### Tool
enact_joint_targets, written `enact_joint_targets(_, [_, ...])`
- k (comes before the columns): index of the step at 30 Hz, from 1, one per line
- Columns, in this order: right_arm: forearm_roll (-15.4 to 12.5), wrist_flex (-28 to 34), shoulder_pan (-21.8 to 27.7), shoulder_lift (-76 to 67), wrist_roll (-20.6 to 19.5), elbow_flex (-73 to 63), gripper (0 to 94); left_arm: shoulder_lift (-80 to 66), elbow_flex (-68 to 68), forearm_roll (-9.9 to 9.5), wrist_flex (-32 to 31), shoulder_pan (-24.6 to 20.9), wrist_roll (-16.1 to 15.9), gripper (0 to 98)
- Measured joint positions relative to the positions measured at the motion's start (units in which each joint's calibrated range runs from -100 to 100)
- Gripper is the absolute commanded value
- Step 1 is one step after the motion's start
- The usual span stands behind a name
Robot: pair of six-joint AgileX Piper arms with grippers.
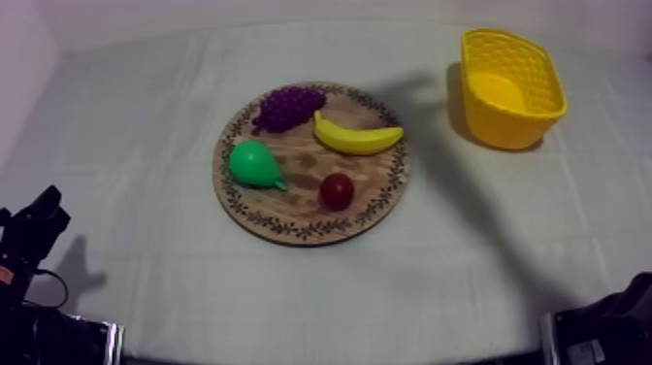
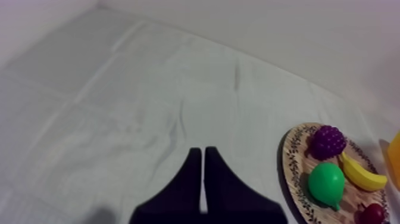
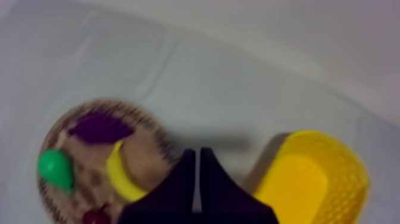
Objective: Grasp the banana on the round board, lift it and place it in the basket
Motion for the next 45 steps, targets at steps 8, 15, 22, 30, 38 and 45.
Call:
enact_joint_targets(8, [-6.16,7.44,-2.06,-1.37,13.01,6.33,2.2,0.0,0.0,0.0,0.0,0.0,0.03,0.1])
enact_joint_targets(15, [-4.87,11.85,-4.37,0.15,27.98,8.12,3.9,0.0,0.0,0.0,0.0,0.0,0.03,0.1])
enact_joint_targets(22, [-3.65,15.31,-6.2,3.94,35.06,5.2,7.1,0.0,0.0,0.0,0.0,0.0,0.0,0.1])
enact_joint_targets(30, [-1.48,16.06,-6.98,9.56,32.76,2.76,9.8,0.0,0.0,0.0,0.0,0.0,0.0,0.1])
enact_joint_targets(38, [0.08,15.95,-7.49,14.57,30.17,1.32,13.6,0.0,0.0,0.0,0.0,0.0,0.0,0.1])
enact_joint_targets(45, [2.54,13.7,-9.59,16.17,27.39,2.42,21.1,0.0,0.0,0.0,0.0,0.0,0.0,0.1])
